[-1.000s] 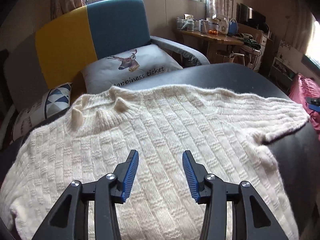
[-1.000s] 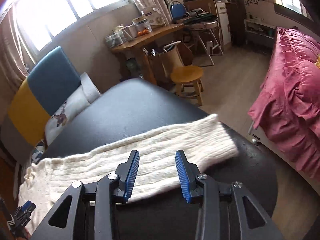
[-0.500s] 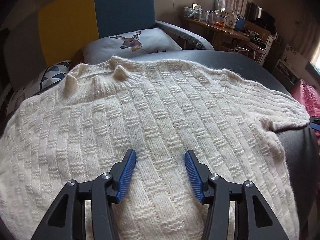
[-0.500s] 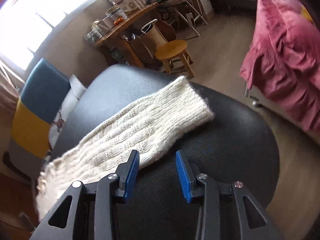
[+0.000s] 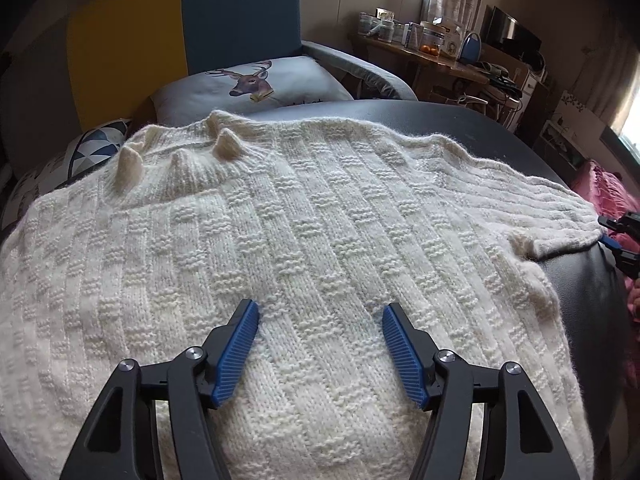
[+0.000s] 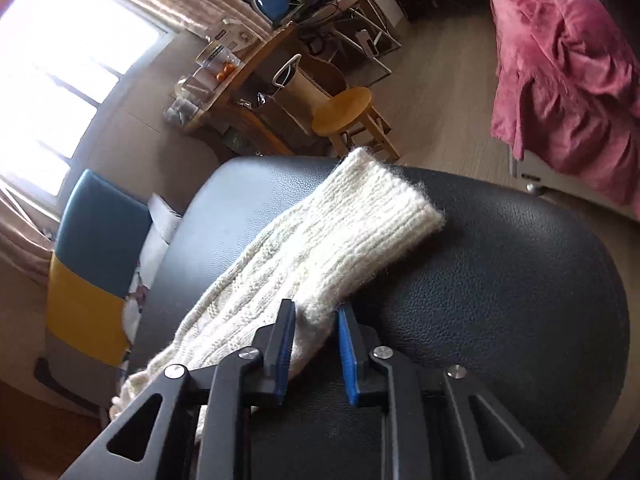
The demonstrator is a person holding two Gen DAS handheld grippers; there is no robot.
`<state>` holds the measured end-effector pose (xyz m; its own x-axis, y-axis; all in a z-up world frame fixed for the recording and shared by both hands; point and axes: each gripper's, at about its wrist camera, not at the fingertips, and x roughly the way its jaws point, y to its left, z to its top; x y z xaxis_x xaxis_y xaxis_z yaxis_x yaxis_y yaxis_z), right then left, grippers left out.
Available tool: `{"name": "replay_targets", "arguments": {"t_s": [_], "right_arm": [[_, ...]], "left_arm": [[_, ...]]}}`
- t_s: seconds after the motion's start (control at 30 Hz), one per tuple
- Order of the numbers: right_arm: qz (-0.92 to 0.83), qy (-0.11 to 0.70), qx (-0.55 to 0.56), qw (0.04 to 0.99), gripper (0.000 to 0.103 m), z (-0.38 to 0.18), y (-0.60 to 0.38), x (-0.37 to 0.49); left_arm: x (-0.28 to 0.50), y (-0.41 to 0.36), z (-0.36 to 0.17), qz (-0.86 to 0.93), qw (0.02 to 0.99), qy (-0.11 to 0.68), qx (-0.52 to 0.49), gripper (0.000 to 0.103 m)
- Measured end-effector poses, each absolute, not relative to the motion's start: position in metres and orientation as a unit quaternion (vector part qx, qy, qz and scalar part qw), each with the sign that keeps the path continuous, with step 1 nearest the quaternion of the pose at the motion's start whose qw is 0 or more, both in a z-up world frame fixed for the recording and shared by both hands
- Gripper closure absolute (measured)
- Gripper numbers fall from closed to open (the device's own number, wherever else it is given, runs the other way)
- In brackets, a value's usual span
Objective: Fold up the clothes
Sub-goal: 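Grasp the sleeve cuff with the right gripper and lift it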
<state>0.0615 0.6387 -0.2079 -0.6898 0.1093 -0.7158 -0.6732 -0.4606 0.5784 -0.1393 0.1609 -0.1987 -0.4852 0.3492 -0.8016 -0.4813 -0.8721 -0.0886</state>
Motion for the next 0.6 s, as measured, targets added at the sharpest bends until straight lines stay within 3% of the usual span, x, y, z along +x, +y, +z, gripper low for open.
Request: {"name": "replay_targets", "arguments": {"t_s": [0.13,0.2,0.4,0.6], "right_arm": [[0.824,0.431,-0.305,0.205,0.093,-0.19,0.619,0.039],[0.854,0.379,-0.319,0.159,0.093,-0.175,0.592,0.016],[0.872,0.272,-0.396,0.098,0.093,-0.183,0.521,-0.033],[0.869,0.267,-0.403,0.103,0.093,-0.192,0.518,-0.033]], "left_arm": [[-0.14,0.163,-0.198,0.856,0.244,0.076,-0.449,0.034],[-0.142,0.163,-0.195,0.851,0.246,0.07,-0.459,0.034],[-0.165,0.17,-0.167,0.762,0.354,-0.108,-0.532,0.042],[-0.178,0.243,-0.144,0.706,0.414,-0.152,-0.553,0.042]]}}
